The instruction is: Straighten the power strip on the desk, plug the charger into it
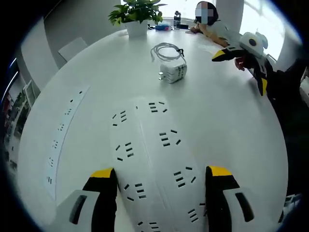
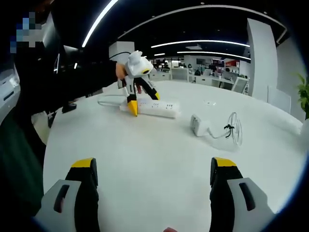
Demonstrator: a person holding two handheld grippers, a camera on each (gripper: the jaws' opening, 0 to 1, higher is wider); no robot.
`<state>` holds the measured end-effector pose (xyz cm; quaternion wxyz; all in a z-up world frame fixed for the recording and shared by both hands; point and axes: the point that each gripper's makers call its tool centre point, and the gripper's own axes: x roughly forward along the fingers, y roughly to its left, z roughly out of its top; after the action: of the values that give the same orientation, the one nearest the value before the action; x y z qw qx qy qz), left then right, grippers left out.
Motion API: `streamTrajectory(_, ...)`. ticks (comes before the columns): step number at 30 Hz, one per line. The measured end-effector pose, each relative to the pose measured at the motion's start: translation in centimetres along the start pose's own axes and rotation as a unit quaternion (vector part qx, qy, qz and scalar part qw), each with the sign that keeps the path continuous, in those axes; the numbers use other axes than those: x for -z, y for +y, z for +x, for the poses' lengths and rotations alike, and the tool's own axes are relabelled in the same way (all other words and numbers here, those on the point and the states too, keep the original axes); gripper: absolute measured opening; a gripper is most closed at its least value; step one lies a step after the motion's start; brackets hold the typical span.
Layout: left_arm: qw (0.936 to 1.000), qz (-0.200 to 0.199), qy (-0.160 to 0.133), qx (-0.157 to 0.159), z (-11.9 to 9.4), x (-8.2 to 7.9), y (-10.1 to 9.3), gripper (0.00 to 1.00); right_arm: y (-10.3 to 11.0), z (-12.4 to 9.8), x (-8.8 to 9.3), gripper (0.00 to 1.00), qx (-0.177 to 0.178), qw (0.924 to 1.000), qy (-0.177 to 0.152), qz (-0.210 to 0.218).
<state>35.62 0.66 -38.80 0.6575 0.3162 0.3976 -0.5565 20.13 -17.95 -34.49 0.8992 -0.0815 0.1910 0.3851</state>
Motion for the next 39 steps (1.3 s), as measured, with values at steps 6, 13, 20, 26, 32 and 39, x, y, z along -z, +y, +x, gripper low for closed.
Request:
streamTrajectory(6,0.9999,0.010,0.009,0.005,0.01,-0.01,0.17,0.77,0.03,0.03,0.05,0.98,0.000,1.0000,0.001,0.000)
streamTrajectory(13,0.9996,0.022,0.014,0.010,0.02,0.02,0.01,0.76,0.02,-0.04,0.19,0.97,0.002,1.0000,0.003,0.002)
streamTrajectory(20,0.9991,0.034,0.021,0.015,0.02,0.08,-0.22,0.76,0.08,-0.03,0.10,0.97,0.002,1.0000,0.002,0.002)
streamTrajectory(26,0.9983,0.046,0.032,0.020,0.05,0.04,-0.33,0.76,0.11,0.09,0.14,0.97,0.001,1.0000,0.004,0.001)
streamTrajectory(32,0.9971,0.059,0.042,0.026,0.05,0.04,-0.30,0.76,0.16,0.10,0.14,0.97,0.002,1.0000,0.004,0.002)
streamTrajectory(39,0.9952,0.074,0.056,0.031,0.06,0.03,-0.42,0.76,0.23,0.04,0.21,0.97,0.002,1.0000,0.004,0.003)
